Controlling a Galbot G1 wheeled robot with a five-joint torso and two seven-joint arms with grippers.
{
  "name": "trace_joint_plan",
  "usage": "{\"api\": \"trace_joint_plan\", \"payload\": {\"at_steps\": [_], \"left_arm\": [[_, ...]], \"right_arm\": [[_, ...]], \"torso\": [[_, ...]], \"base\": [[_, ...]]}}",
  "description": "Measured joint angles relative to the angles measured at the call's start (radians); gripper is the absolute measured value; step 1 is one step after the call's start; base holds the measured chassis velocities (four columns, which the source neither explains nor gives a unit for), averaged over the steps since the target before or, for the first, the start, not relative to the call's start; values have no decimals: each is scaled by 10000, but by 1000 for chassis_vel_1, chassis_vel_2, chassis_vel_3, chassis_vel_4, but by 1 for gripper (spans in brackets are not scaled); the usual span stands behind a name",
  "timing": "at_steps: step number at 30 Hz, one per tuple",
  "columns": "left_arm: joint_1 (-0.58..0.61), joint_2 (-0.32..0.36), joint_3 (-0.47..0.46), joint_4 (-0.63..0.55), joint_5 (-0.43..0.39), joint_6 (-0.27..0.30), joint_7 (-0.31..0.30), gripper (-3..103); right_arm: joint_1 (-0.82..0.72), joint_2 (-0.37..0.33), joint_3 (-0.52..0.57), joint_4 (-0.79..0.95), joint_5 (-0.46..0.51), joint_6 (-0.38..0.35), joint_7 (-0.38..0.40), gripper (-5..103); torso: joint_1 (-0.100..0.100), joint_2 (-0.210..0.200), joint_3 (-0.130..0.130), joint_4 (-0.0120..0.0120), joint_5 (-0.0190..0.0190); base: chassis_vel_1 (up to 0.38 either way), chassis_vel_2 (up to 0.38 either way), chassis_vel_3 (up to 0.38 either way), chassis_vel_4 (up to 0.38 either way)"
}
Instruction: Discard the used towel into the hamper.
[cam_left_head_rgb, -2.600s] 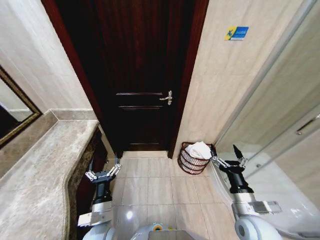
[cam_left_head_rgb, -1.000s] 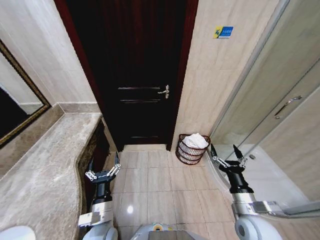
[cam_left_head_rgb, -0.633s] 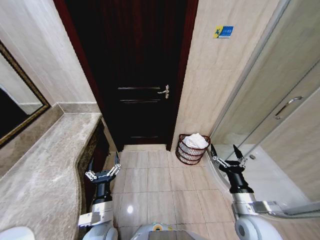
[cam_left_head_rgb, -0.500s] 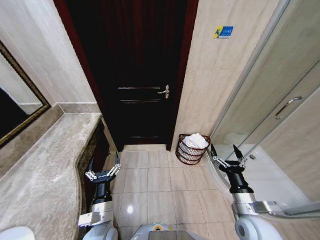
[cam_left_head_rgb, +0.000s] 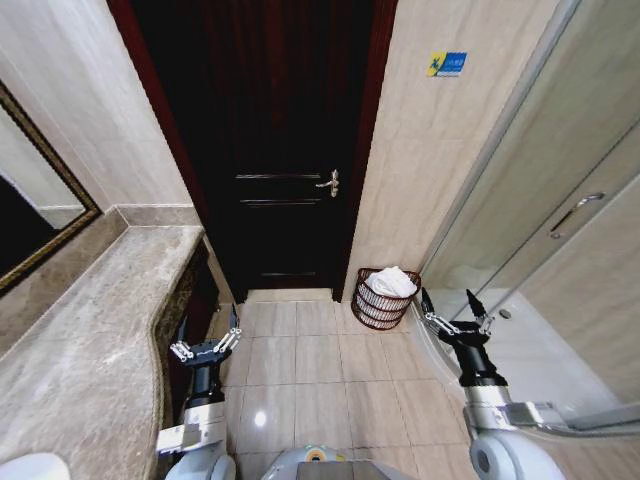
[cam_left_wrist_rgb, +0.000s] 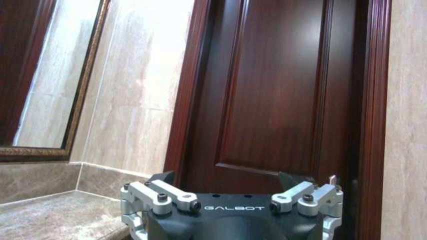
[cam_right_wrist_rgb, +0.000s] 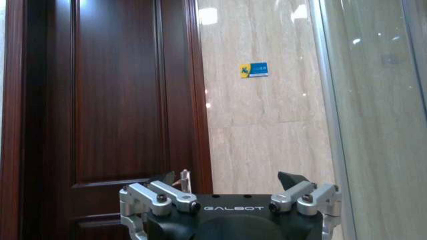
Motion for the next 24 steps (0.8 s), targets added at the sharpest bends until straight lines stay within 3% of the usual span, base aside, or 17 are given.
{"api": "trace_joint_plan", "payload": {"at_steps": [24], "left_arm": [[0,0,0,0,0,0,0,100]], "right_arm": [[0,0,0,0,0,0,0,100]], "torso": [[0,0,0,0,0]], "base": [[0,0,0,0]]}}
